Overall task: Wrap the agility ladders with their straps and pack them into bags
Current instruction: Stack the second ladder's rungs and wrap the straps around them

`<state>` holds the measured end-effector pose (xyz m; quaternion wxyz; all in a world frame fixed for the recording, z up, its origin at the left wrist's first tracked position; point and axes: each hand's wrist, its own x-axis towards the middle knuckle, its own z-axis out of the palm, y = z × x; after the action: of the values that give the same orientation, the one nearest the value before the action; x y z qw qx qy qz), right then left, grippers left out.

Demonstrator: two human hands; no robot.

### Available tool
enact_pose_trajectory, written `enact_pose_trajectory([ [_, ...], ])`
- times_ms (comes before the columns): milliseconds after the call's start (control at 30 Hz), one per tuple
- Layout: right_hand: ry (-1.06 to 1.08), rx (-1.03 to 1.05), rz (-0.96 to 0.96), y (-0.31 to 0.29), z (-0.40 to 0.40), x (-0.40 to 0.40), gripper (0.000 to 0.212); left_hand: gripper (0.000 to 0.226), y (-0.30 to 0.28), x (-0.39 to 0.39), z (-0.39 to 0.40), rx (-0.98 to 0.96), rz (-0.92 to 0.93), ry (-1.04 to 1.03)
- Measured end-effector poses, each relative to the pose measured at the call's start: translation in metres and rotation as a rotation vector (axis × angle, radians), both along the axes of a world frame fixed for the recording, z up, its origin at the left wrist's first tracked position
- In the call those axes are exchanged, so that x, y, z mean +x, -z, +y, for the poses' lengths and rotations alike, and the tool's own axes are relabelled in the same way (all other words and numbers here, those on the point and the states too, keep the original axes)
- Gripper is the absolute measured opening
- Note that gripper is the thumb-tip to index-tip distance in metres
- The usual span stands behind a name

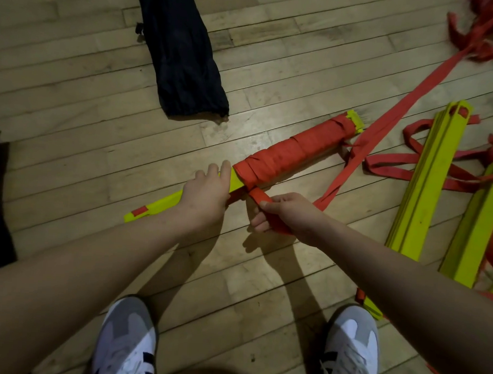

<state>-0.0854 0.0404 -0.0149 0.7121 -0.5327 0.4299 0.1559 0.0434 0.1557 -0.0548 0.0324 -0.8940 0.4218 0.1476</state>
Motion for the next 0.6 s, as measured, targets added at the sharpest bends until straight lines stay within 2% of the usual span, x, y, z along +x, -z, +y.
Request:
enact_pose_trajectory([
  [100, 0.012, -0.013, -0.018, -0.002, 0.000, 0.004, 0.022, 0.055, -0.006, 0.004, -0.009, 0.047, 0.011, -0.040],
  [200, -0.008, -0.037, -0.024, -0.005, -0.004, 0.012, 0.021, 0.053, -0.010, 0.010, -0.020, 0.088, 0.048, -0.088],
  [267, -0.018, -0.033, -0.025, -0.005, -0.006, 0.014, 0.020, 0.057, -0.012, 0.015, -0.026, 0.095, 0.029, -0.084],
  [367, -0.051, 0.003, -0.041, -0.004, -0.010, 0.014, 0.016, 0.077, -0.015, 0.023, -0.034, 0.101, -0.090, -0.069],
  [433, -0.086, 0.028, -0.048, -0.003, -0.014, 0.012, 0.012, 0.083, -0.012, 0.024, -0.034, 0.125, -0.185, -0.020],
  [533, -0.104, 0.044, -0.045, 0.003, -0.015, 0.008, 0.011, 0.065, -0.004, 0.020, -0.020, 0.157, -0.328, 0.188],
  [600, -0.113, 0.043, -0.033, 0.008, -0.014, 0.006, 0.011, 0.061, 0.001, 0.017, -0.007, 0.089, -0.276, 0.273],
])
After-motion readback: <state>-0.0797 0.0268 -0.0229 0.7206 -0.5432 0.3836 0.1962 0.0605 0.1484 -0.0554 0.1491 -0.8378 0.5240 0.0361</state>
